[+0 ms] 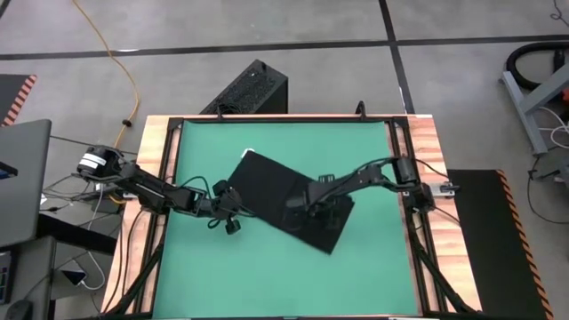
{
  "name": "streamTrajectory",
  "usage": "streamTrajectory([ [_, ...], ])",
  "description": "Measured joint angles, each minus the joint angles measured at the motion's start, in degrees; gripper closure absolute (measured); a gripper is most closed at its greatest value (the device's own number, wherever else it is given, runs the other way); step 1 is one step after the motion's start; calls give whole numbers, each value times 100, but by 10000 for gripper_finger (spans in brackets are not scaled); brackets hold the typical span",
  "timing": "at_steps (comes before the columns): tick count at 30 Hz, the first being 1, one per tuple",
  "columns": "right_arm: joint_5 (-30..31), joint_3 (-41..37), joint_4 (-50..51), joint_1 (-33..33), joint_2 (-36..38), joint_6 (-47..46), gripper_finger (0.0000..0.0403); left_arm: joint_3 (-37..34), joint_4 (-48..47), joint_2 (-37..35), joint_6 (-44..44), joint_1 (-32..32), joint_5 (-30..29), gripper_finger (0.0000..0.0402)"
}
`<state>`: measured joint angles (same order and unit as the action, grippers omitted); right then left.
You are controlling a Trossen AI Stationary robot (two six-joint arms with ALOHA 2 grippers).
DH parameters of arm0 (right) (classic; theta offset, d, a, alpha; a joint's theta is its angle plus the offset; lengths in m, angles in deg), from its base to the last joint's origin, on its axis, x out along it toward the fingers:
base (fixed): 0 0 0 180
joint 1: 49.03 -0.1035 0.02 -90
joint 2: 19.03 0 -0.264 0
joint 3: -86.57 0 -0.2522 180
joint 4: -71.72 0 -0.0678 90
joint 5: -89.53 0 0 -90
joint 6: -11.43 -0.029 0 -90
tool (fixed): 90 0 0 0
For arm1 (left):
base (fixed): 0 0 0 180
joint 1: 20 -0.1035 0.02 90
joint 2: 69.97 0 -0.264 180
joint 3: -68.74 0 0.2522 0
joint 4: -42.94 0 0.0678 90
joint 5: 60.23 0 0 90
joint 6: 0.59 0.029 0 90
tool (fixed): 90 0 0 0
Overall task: Roll towel into tight, uniform cylinder
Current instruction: Fold the black towel
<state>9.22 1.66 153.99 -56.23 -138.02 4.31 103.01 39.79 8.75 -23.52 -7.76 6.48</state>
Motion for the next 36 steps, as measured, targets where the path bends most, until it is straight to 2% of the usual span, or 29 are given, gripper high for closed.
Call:
streamTrajectory([
  [4, -505, 475, -349, -267, -19, 367, 403, 0, -6, 0, 327, -200, -30, 401],
  [8, -567, 1150, -684, -353, -37, 708, 403, 0, -72, 0, 1005, -575, -228, 401],
  [15, -19, 2406, -777, -269, -20, 1066, 403, -2, -20, 2, 2050, -1613, -449, 401],
  [18, 104, 2635, -784, -198, -16, 1237, 403, -5, 211, -43, 1994, -1813, 147, 401],
  [21, 103, 2638, -831, -43, -21, 1561, 403, -4, 949, -165, 1826, -1645, 1263, 401],
  [23, 63, 2615, -979, 82, -21, 1663, 403, -4, 1463, -195, 1782, -1357, 1488, 401],
  [28, -204, 2579, -1562, 226, -3, 1770, 403, 0, 2755, -156, 1760, -560, 1065, 401],
  [33, -230, 2579, -1419, 198, 239, 1920, 403, 0, 2546, -80, 1164, -138, 408, 401],
  [36, -74, 2579, -1279, 180, 453, 1921, 403, -7, 2410, 58, 830, 98, 390, 401],
])
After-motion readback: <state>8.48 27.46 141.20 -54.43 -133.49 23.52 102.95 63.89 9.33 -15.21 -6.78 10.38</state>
